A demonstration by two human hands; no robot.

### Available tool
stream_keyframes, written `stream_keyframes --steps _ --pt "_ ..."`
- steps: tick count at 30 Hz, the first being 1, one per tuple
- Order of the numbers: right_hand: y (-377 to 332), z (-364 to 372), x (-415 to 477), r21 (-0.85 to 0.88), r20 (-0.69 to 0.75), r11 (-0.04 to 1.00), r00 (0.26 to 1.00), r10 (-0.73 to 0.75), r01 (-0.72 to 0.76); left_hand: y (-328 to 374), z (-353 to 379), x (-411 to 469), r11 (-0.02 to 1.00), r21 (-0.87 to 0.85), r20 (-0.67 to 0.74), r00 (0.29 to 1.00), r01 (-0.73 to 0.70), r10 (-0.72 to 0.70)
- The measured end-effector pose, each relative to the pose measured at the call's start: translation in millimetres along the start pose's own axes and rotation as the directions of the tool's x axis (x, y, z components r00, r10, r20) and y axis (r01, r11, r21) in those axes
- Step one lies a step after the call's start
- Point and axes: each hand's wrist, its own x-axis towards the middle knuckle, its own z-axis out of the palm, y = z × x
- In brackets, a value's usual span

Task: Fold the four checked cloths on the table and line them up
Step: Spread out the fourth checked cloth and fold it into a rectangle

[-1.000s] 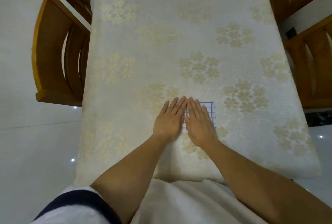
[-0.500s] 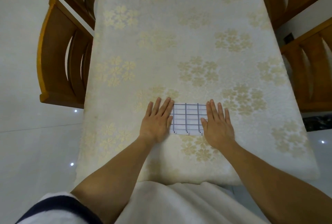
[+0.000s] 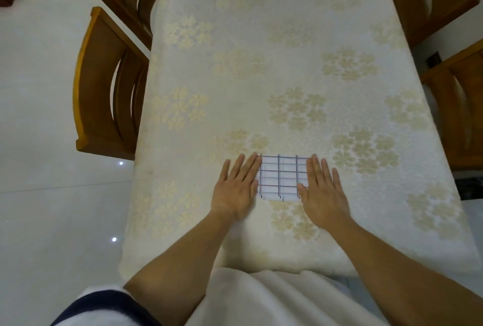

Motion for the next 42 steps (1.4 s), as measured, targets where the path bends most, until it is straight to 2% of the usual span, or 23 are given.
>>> stream_keyframes --steps 3,5,7,8,11,13,17,19,21,23,25,27,29,32,34,36,39,42 --pt "-12 -7 3 -0.019 -0.080 0.998 0.995 0.051 -0.053 7 -6 7 0.997 -0.058 -0.030 0.998 0.058 -0.059" --pt "-38 -10 12 0.016 -0.106 0.999 0.994 0.041 -0.039 30 -9 19 0.994 -0.112 -0.056 0.998 -0.011 0.004" --pt "-61 -7 19 0.050 -0.054 0.999 0.999 -0.003 0.006 51 -5 30 0.986 -0.139 -0.027 0.995 -0.094 0.092" --pt "-64 -4 20 0.038 -0.022 0.999 0.999 -0.024 0.025 54 -2 33 0.985 -0.148 -0.002 0.996 -0.093 0.094" --pt "-36 -4 16 0.017 0.009 0.998 0.998 -0.059 0.059 31 3 29 0.997 -0.046 0.018 0.997 -0.069 0.070" --pt "-6 -5 12 0.027 0.020 0.999 0.999 -0.025 0.025 10 1 22 0.998 0.011 0.022 0.998 -0.056 0.056" --pt "24 -4 14 0.029 0.055 0.999 0.998 0.015 -0.016 -12 -6 19 0.999 0.016 0.011 0.999 0.040 -0.040" --pt "25 -4 14 0.049 0.059 0.999 0.998 0.001 -0.004 -19 -5 18 0.999 -0.001 0.009 0.999 0.043 -0.043" --pt "22 -8 15 0.109 -0.011 0.994 1.000 0.022 -0.020 -19 -9 22 0.996 -0.071 -0.027 0.998 0.053 -0.055" --pt "19 -18 20 0.227 -0.131 0.974 0.990 0.049 -0.018 -8 -21 33 0.984 -0.162 -0.159 0.983 0.071 -0.097" --pt "15 -28 33 0.266 -0.199 0.964 0.980 0.025 0.030 9 -35 51 0.988 -0.149 -0.218 0.973 0.046 -0.078" --pt "12 -43 54 0.247 -0.133 0.967 0.991 -0.035 0.068 27 -47 71 0.995 -0.103 -0.073 0.997 0.006 -0.014" --pt "13 -61 72 0.229 0.008 0.972 0.999 -0.050 0.047 41 -54 87 0.998 -0.060 0.063 0.998 0.020 -0.017" --pt "16 -76 81 0.226 0.137 0.971 0.984 -0.112 0.079 49 -59 92 0.998 -0.065 0.085 0.996 0.019 -0.014" --pt "21 -76 76 0.444 0.125 0.895 0.985 -0.116 0.049 47 -63 84 0.994 -0.101 0.084 0.996 0.052 -0.044" --pt "23 -73 69 0.680 0.124 0.733 0.989 -0.074 -0.030 39 -66 70 0.965 -0.225 0.072 0.990 0.137 -0.124" --pt "22 -71 58 0.829 0.151 0.556 0.982 -0.113 -0.063 26 -80 33 0.790 -0.555 0.004 0.951 0.260 -0.310" --pt "6 -76 51 0.901 0.122 0.429 0.988 -0.100 -0.068 19 -101 -9 0.586 -0.769 -0.123 0.842 0.253 -0.525"
